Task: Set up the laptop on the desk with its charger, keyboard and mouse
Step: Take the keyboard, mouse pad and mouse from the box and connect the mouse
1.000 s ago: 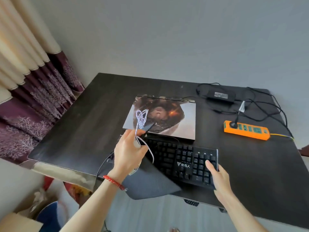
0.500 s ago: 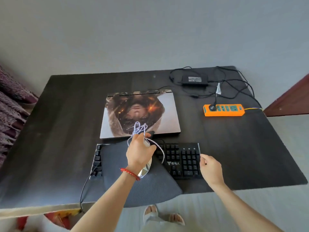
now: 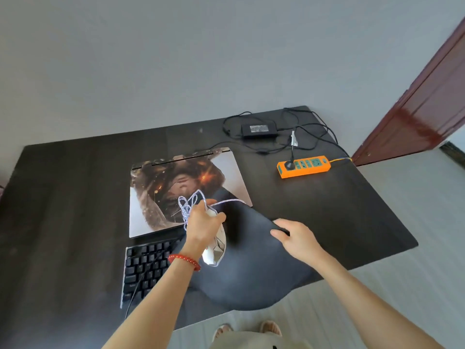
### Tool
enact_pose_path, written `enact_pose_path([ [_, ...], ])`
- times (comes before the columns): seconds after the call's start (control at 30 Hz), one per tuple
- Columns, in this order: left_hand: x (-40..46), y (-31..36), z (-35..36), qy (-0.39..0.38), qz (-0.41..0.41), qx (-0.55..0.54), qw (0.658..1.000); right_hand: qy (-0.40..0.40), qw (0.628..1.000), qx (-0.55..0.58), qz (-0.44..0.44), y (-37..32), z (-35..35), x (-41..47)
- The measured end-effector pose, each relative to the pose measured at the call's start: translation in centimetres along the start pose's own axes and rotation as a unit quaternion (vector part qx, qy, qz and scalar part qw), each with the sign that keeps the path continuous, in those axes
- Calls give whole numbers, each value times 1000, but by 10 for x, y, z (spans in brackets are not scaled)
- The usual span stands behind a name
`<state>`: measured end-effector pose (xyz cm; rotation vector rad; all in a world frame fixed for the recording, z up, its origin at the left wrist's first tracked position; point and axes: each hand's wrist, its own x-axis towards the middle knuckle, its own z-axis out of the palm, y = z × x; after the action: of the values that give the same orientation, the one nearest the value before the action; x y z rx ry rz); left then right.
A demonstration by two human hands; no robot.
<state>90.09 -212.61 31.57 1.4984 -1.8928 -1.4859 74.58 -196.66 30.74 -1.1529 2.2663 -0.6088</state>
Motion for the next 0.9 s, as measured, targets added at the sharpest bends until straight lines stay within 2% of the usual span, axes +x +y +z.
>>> enact_pose_path([
  [0.07,4,4,1,-12,5,43,999,28,998,-52,12,8,-27,6],
  [0.17,11,22,15,-17,35,82,996,161,982,-98,10,19,-72,7],
  [0.23,17,41,31,-14,59,85,995,286,951,-120,-20,23,-103,6],
  [0.3,21,56,45,-9,67,85,994,375,915,-128,-72,25,-127,6],
  [0.37,24,67,63,-6,66,89,994,430,880,-161,-123,35,-145,4],
  [0.47,28,69,80,3,53,87,995,451,852,-217,-151,67,-149,-1],
  [0.53,31,65,93,2,38,116,992,415,866,-248,-124,107,-137,-6],
  [0.57,33,60,95,4,32,138,990,371,886,-260,-94,124,-126,-8],
  [0.63,38,51,100,3,16,190,982,214,933,-288,32,160,-102,-11],
  [0.67,39,46,104,-3,9,218,976,118,942,-292,115,180,-90,-13],
  [0.73,39,38,115,-21,-6,264,964,-24,938,-225,261,214,-73,-16],
  [0.8,37,32,124,-28,-13,293,956,-59,935,-162,309,229,-58,-16],
  [0.9,37,24,139,-28,-13,317,948,-21,941,-129,312,228,-46,-3],
])
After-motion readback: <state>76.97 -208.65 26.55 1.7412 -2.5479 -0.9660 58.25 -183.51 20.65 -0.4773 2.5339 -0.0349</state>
